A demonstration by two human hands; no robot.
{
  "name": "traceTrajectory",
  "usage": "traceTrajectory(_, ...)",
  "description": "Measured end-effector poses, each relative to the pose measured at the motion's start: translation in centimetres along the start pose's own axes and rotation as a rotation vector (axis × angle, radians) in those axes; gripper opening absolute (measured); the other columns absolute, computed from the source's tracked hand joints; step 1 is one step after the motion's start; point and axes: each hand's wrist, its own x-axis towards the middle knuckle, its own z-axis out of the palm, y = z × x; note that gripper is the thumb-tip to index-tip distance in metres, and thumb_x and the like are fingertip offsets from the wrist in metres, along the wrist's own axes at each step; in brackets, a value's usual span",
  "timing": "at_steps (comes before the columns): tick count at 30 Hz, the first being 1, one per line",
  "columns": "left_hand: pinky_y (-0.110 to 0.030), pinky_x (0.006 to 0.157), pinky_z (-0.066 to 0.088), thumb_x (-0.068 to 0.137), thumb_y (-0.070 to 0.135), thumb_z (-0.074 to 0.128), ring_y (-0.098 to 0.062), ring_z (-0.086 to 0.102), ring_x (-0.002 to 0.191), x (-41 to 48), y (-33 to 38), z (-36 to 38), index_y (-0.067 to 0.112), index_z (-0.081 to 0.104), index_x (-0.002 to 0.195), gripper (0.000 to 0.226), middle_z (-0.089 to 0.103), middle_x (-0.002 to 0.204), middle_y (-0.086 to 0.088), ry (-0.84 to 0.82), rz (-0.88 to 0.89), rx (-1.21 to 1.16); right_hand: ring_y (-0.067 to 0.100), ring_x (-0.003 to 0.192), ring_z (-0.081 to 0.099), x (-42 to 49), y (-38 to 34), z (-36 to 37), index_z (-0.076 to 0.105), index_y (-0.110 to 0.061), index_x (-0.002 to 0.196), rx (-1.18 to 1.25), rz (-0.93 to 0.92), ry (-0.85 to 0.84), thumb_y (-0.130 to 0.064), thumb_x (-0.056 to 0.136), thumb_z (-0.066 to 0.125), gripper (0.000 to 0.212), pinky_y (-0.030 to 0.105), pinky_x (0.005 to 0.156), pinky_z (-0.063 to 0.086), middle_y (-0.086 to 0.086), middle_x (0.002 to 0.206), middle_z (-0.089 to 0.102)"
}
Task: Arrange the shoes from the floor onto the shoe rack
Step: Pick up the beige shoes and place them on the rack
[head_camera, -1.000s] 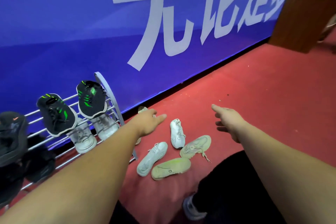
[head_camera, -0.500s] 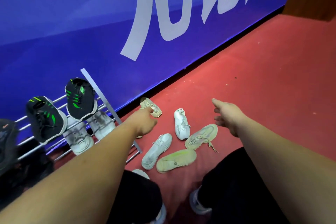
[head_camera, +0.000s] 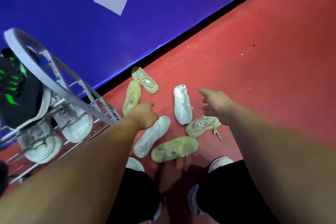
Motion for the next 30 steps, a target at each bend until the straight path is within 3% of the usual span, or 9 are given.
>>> traceTrajectory(6, -0.034, 0.105, 0.04, 0.094, 0.028, 0.059, -0.031, 0.048, 0.136, 10.5, -0.5, 0.7, 0.011, 0.042, 0.15, 0.062, 0.048, 0.151, -0.013, 0.034, -0.019, -0.019, 0.021, 0.085, 0.063, 9.3, 0.4, 4.4, 0.062, -0.021, 0.089, 0.023, 0.033, -0.014, -0.053, 0.098, 0.057, 0.034, 0.039, 0.087, 0.058, 0.005, 0.098, 0.066)
traceTrajectory(8, -0.034, 0.102, 0.042, 0.092, 0.028, 0.059, -0.031, 0.051, 0.132, 14.1, -0.9, 1.2, 0.011, 0.043, 0.149, 0.061, 0.05, 0.148, -0.013, 0.053, -0.031, -0.026, 0.023, 0.085, 0.062, 12.7, 1.2, 5.8, 0.066, -0.018, 0.096, 0.05, 0.037, -0.046, -0.058, 0.097, 0.056, 0.041, 0.039, 0.082, 0.058, 0.016, 0.115, 0.068)
traceTrajectory(10, -0.034, 0.105, 0.041, 0.092, 0.028, 0.058, -0.031, 0.048, 0.136, 17.5, -1.5, 2.0, 0.011, 0.041, 0.15, 0.062, 0.047, 0.151, -0.013, 0.054, -0.042, -0.031, 0.025, 0.088, 0.062, 16.0, 2.2, 6.8, 0.069, -0.013, 0.112, 0.092, 0.049, -0.057, -0.064, 0.094, 0.054, 0.057, 0.041, 0.084, 0.058, 0.015, 0.13, 0.065)
traceTrajectory(12, -0.034, 0.111, 0.036, 0.093, 0.027, 0.058, -0.029, 0.042, 0.142, 20.4, -2.0, 2.9, 0.011, 0.035, 0.154, 0.067, 0.039, 0.157, -0.013, 0.056, -0.055, -0.035, 0.026, 0.093, 0.064, 18.9, 3.1, 7.4, 0.068, -0.012, 0.122, 0.139, 0.08, -0.05, -0.068, 0.093, 0.05, 0.066, 0.041, 0.086, 0.058, 0.014, 0.131, 0.065)
traceTrajectory(16, -0.034, 0.11, 0.037, 0.092, 0.025, 0.06, -0.03, 0.041, 0.142, 25.1, -3.2, 4.6, 0.011, 0.032, 0.155, 0.07, 0.034, 0.159, -0.009, 0.06, -0.091, -0.046, 0.02, 0.099, 0.062, 23.5, 4.7, 8.4, 0.068, -0.019, 0.12, 0.192, 0.126, -0.048, -0.075, 0.091, 0.047, 0.066, 0.043, 0.099, 0.055, 0.006, 0.13, 0.068)
traceTrajectory(19, -0.035, 0.114, 0.034, 0.09, 0.021, 0.057, -0.03, 0.038, 0.145, 28.2, -4.0, 5.7, 0.009, 0.029, 0.155, 0.072, 0.029, 0.161, -0.008, 0.048, -0.072, -0.025, 0.011, 0.12, 0.059, 25.5, 6.5, 9.6, 0.063, -0.022, 0.134, 0.131, 0.141, -0.114, -0.082, 0.086, 0.046, 0.079, 0.035, 0.104, 0.045, -0.006, 0.138, 0.065)
traceTrajectory(24, -0.036, 0.122, 0.025, 0.087, 0.026, 0.058, -0.024, 0.02, 0.154, 31.9, -4.4, 6.6, 0.015, 0.016, 0.161, 0.086, 0.007, 0.17, -0.001, 0.029, -0.075, -0.024, 0.014, 0.135, 0.052, 27.8, 10.5, 10.5, 0.062, -0.024, 0.141, -0.043, 0.168, -0.134, -0.103, 0.05, 0.044, 0.122, 0.036, 0.121, 0.027, -0.006, 0.141, 0.062)
traceTrajectory(27, -0.033, 0.12, 0.028, 0.085, 0.024, 0.061, -0.025, 0.027, 0.152, 33.3, -4.2, 7.0, 0.015, 0.015, 0.162, 0.09, 0.017, 0.168, -0.004, 0.016, -0.1, -0.095, 0.025, 0.146, 0.042, 31.0, 13.5, 10.5, 0.06, -0.03, 0.141, -0.136, 0.218, -0.142, -0.112, 0.04, 0.042, 0.131, 0.045, 0.125, 0.021, 0.0, 0.14, 0.064)
traceTrajectory(30, -0.025, 0.096, 0.041, 0.082, 0.017, 0.067, -0.029, 0.047, 0.136, 34.4, -3.7, 7.5, 0.017, 0.02, 0.159, 0.09, 0.041, 0.155, -0.009, -0.004, -0.147, -0.203, 0.028, 0.144, 0.044, 30.6, 13.0, 10.7, 0.061, -0.032, 0.139, -0.187, 0.183, -0.154, -0.112, 0.041, 0.039, 0.128, 0.047, 0.125, 0.021, 0.0, 0.137, 0.067)
